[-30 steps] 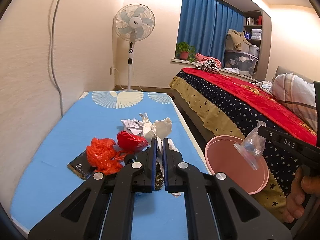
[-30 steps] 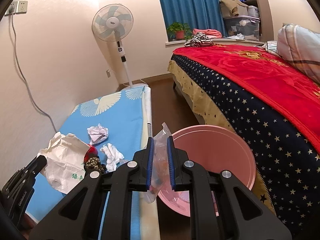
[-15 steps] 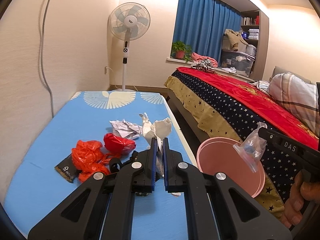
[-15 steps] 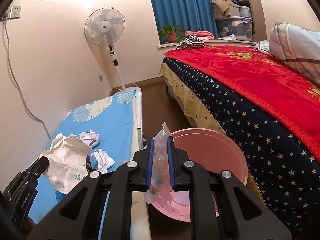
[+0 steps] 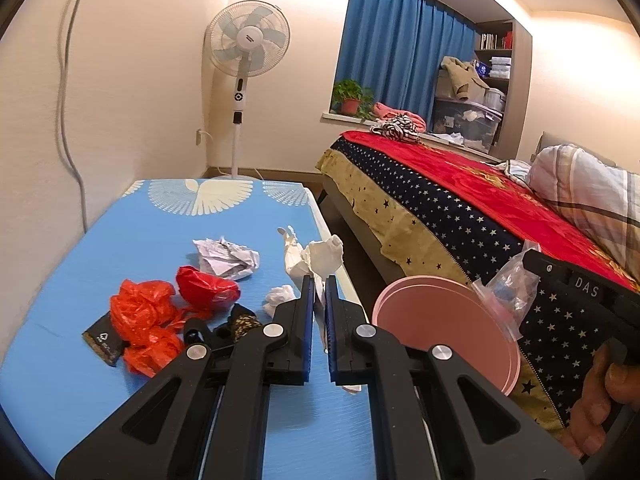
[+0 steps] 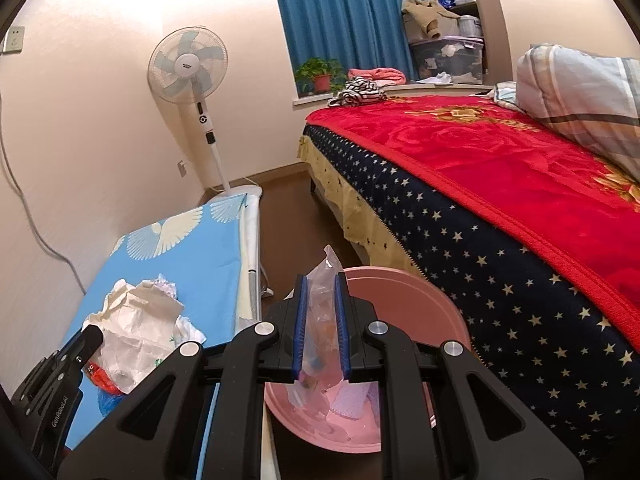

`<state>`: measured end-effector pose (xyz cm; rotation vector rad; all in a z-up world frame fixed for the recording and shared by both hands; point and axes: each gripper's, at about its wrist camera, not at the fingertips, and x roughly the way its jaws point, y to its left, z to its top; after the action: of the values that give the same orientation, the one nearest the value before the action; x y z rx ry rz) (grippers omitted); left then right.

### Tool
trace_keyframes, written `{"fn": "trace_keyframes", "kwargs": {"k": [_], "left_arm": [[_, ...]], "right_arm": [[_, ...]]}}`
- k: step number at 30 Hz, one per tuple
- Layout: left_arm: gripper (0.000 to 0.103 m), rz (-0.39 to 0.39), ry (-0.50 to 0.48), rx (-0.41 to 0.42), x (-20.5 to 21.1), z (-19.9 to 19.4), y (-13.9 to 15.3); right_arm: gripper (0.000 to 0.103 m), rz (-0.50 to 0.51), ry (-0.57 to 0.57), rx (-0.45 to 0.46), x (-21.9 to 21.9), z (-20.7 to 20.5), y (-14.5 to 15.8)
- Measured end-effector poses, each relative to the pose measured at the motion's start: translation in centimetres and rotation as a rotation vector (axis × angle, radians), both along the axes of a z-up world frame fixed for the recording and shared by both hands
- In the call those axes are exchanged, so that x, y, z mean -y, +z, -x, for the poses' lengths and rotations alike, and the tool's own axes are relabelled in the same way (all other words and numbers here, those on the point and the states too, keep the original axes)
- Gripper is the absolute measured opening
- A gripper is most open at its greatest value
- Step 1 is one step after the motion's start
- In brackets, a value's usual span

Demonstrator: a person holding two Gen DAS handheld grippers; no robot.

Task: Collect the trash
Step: 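Carry the clear bag and white tissue over the pink bin with both grippers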

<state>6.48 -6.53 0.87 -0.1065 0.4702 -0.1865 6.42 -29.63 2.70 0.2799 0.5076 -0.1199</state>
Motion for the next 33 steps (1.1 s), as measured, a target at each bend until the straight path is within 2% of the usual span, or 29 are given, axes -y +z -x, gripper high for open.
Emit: {"fn": "trace_keyframes", "kwargs": {"k": [14,33], "left_arm": [[0.006,0.010,-0.028,-0.007,2.2,-1.2,-0.5],[0.006,0.030,-0.120,-0.028,6.8,-2.8,-1.5]], "right_arm": [[0.014,-0.004,-0.069,-0.006,2.4,-0.7,0.0],[0.014,0.009,-0.135,-0.055,4.7,-1.5,-1.0]]}}
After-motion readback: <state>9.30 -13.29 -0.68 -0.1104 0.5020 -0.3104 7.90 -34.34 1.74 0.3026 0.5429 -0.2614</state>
